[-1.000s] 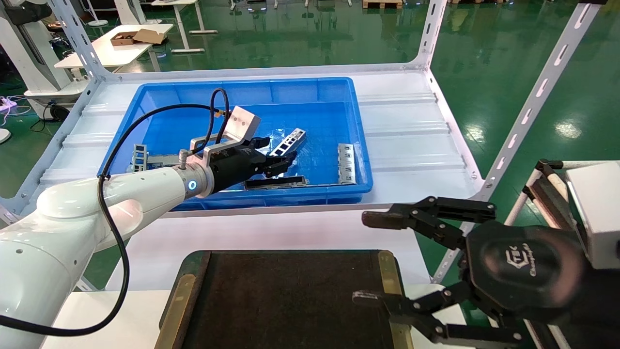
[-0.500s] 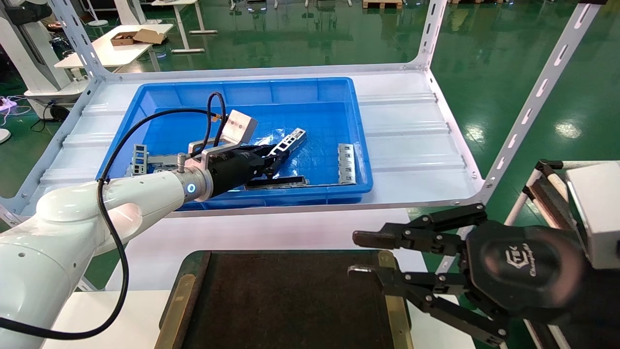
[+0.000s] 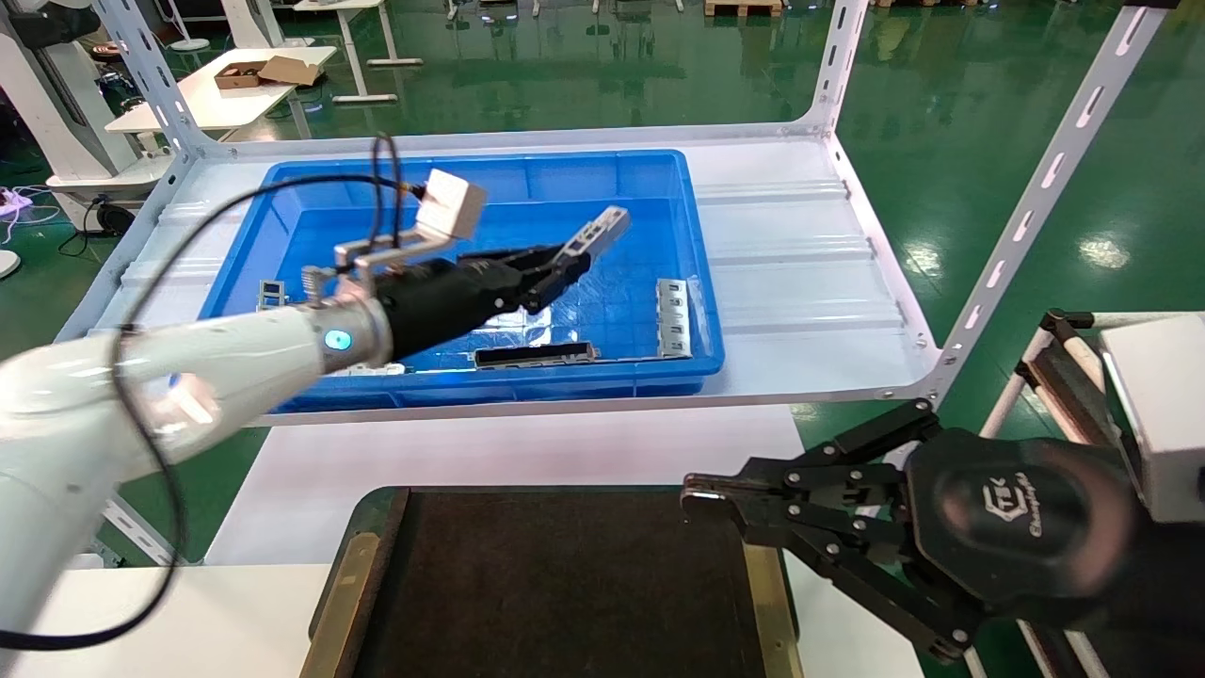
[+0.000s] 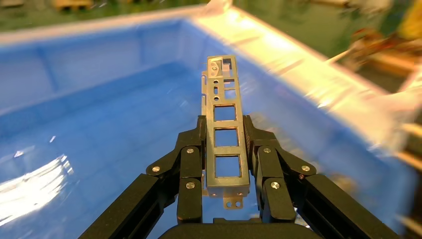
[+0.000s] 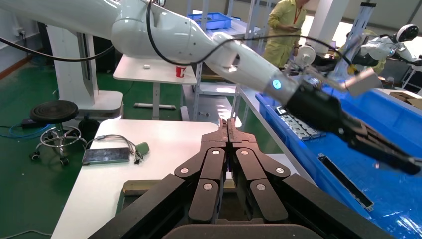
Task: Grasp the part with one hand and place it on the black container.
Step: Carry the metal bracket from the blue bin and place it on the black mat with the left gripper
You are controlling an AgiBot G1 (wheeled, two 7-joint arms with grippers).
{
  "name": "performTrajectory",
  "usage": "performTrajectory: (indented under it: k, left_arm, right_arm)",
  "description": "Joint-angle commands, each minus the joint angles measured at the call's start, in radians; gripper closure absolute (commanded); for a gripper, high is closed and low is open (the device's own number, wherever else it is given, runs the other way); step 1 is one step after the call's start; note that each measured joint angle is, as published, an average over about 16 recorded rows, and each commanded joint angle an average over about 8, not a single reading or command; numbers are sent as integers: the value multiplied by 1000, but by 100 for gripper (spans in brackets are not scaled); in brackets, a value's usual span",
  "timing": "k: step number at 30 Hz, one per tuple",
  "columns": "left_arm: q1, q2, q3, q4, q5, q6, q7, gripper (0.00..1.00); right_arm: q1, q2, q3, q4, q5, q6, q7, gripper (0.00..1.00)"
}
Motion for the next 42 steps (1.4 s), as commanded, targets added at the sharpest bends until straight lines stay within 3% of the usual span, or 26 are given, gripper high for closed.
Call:
performTrajectory:
  k: [1,8,15,21,27,33,38,42]
  left_arm:
    - [-5,-23,-10,-5,-18,67,7,100]
    - [53,-119,-23,-102,-59,307,-29,100]
    - [200,-203,-28,-326,-116,502,-110,100]
    - [380,-271,-25,-538,-147,520,-190,100]
    - [606,-323,-14,-730,-128,344,-293,100]
    - [829,-333,-9,-891,-73,33,-388,100]
    - [948,-272,-14,-965,-19,-279,-453,100]
    - [986,-187,-12,-975,19,-504,-497,100]
  right_arm:
    - [0,0,0,0,0,0,0,100]
    - [0,0,0,0,0,0,0,100]
    - [0,0,0,0,0,0,0,100]
    - [0,0,0,0,0,0,0,100]
    - [0,0,0,0,0,0,0,100]
    - [0,0,0,0,0,0,0,100]
    - [0,0,0,0,0,0,0,100]
    - [0,0,-1,0,0,0,0,100]
